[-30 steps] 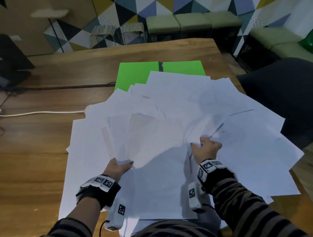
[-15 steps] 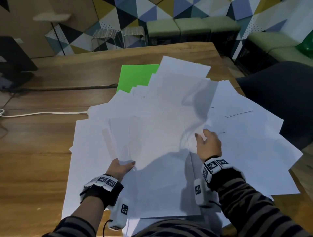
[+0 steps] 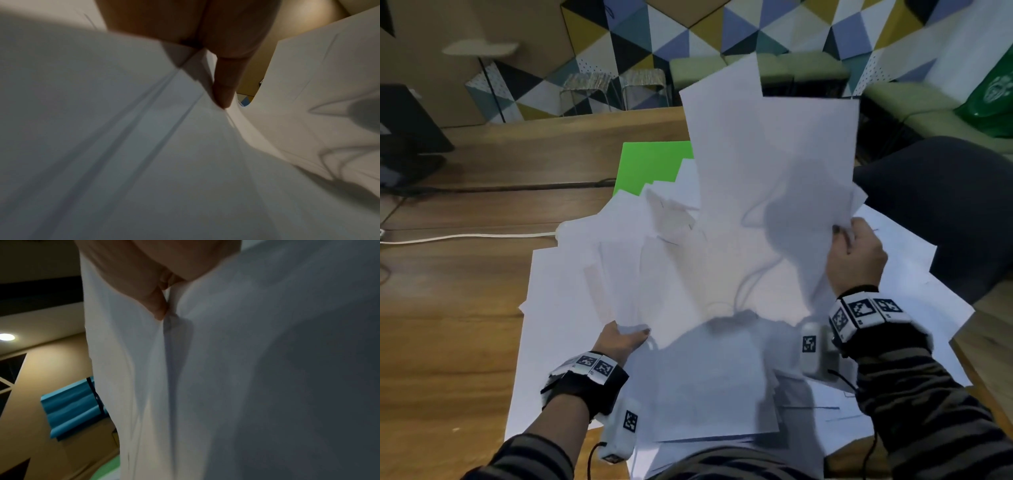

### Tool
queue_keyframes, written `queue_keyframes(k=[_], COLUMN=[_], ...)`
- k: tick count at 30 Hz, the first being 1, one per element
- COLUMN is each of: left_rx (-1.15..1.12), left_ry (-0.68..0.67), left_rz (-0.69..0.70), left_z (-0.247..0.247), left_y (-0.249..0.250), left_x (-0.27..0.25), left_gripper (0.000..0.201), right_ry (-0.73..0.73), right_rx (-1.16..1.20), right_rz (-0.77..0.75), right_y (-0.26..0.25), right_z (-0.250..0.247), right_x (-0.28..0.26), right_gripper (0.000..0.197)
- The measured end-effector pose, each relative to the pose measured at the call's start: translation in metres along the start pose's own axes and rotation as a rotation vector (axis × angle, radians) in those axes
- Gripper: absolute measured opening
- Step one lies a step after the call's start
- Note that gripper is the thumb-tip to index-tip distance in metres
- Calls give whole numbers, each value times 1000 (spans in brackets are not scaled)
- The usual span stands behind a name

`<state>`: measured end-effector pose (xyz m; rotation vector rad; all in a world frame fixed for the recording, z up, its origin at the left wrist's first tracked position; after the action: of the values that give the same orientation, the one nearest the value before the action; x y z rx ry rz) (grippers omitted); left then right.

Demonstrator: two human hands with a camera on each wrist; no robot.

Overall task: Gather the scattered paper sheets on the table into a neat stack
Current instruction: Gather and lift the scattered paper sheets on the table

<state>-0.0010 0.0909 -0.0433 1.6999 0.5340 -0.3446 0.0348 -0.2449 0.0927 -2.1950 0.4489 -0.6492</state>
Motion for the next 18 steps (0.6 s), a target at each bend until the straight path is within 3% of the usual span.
queue_keyframes(k=[8, 11, 13, 18], left_rx=[-3, 86, 155, 204], left_ry=[-37, 94, 153, 152], left_rz=[-24, -48, -56, -79], left_z=[-7, -20, -27, -26], left_y=[6, 14, 20, 32], left_x=[0, 3, 2, -8], left_gripper=[16, 15, 16, 29], right_ry=[139, 159, 130, -29], right_rx=[110, 104, 78, -21], right_rz=[-99, -153, -175, -201], right_y=[-34, -48, -58, -74], right_z=[-23, -29, -33, -38], right_x=[7, 5, 5, 4], right_gripper=[21, 20, 20, 22])
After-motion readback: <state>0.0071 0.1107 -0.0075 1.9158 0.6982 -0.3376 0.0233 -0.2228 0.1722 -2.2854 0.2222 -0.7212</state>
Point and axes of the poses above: each hand's wrist, its own x-axis towards the middle knuckle, its own z-axis out of the palm, y = z × x, the point moved 2 cm from there along x, towards the middle knuckle, and after that the axes turned 2 degrees about -y, right-handed, at the moved point
